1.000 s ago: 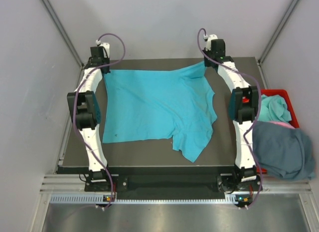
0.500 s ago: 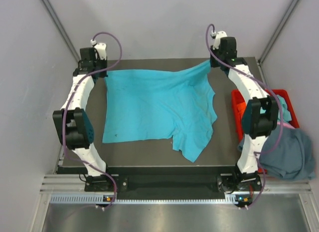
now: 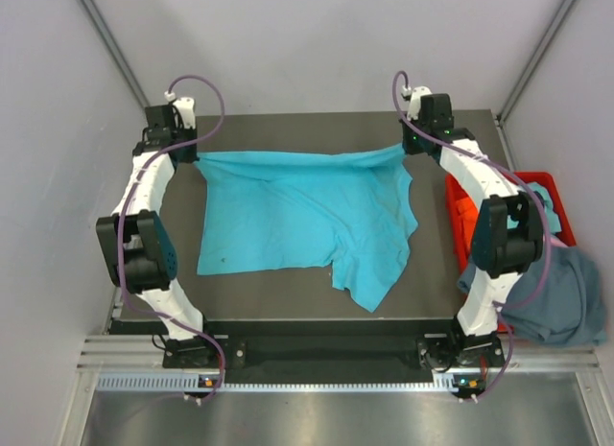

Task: Fold and stack the t-shirts
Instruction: Flatten the tshirt out

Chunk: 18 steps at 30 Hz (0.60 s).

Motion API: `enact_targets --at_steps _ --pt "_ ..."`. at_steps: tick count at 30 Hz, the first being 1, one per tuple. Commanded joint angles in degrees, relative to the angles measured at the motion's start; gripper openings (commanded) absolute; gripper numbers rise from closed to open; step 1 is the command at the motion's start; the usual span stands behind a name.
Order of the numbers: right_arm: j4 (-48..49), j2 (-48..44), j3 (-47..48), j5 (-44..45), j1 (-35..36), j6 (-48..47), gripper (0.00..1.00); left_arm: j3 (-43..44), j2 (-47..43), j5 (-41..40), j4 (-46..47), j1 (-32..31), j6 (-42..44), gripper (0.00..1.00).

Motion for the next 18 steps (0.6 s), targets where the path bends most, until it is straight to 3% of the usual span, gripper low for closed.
enact_targets --at_steps 1,14,18 --pt "1.2 -5.0 -0.2 -0.3 0.5 -0.4 0.0 1.6 0.4 0.4 2.2 2.7 -1.6 0.0" --pt "1.0 -6.7 -3.3 0.4 0.5 -0.9 0.0 -0.4 0.0 7.5 -1.7 3.3 -1.5 0.0" --pt "2.5 -6.6 -2.3 2.0 -0.1 -1.4 0.0 3.3 2.8 7.2 -3.2 3.3 -2.2 0.0"
